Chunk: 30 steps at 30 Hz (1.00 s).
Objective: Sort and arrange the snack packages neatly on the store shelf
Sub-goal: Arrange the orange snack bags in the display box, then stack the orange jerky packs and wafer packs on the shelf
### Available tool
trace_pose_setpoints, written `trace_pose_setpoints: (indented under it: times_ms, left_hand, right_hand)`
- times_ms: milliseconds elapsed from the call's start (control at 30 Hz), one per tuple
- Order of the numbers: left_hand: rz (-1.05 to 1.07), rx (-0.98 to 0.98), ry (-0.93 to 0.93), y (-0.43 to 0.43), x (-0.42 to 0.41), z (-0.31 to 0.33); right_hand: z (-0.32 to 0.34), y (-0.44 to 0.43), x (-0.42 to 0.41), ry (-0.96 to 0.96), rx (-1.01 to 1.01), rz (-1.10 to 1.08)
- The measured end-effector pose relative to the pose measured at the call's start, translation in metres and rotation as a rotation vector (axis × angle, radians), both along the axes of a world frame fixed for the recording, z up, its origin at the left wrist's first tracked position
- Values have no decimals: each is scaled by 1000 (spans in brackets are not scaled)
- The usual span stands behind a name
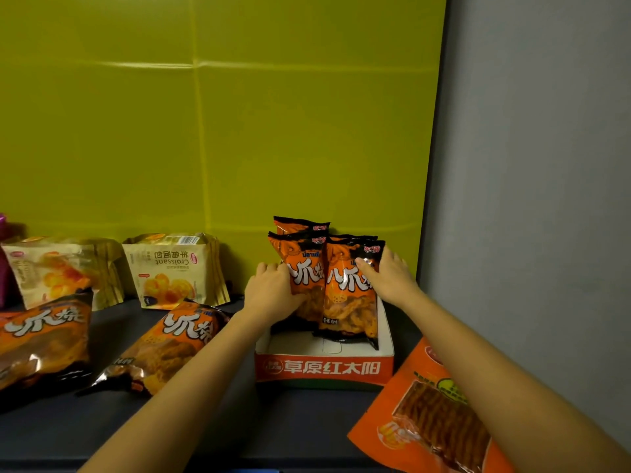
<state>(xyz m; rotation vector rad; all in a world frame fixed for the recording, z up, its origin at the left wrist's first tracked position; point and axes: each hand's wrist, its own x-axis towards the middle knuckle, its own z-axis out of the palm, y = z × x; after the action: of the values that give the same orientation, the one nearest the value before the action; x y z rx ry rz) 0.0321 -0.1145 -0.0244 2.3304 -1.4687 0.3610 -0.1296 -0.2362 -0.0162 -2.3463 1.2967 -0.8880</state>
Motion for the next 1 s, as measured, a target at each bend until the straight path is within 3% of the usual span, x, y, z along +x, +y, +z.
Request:
trace_pose_setpoints:
  times_ms: [100,200,300,400,533,667,767,867,1000]
  left_hand:
    - [32,3,47,8,-3,5]
    - [20,-138,-7,29,-12,11]
    - [-129,-378,-152,54,-27,11]
    - [-291,-535,-163,81,-52,5]
    - [-422,-396,39,101,-83,-13]
    - [-453,-168,144,99,-100,-36]
    - [-464,-3,255,91,-106,-50]
    - [-496,27,413,87,-111,-55]
    - [-482,68,476,84,-118,-55]
  right_hand:
    - [7,10,-14,63,18,25]
    - [17,27,-45,66,-79,34]
    - [20,49,-94,68,-129,44]
    - [13,72,-146,11,-100,-21]
    - [-19,91,-199,-14,21,-235]
    - [-52,106,-209,108,188,-267]
    - [-64,115,-203,134,177,-245]
    - [-74,111,-198,111,153,-262]
    - [-80,107,-196,41,60,-337]
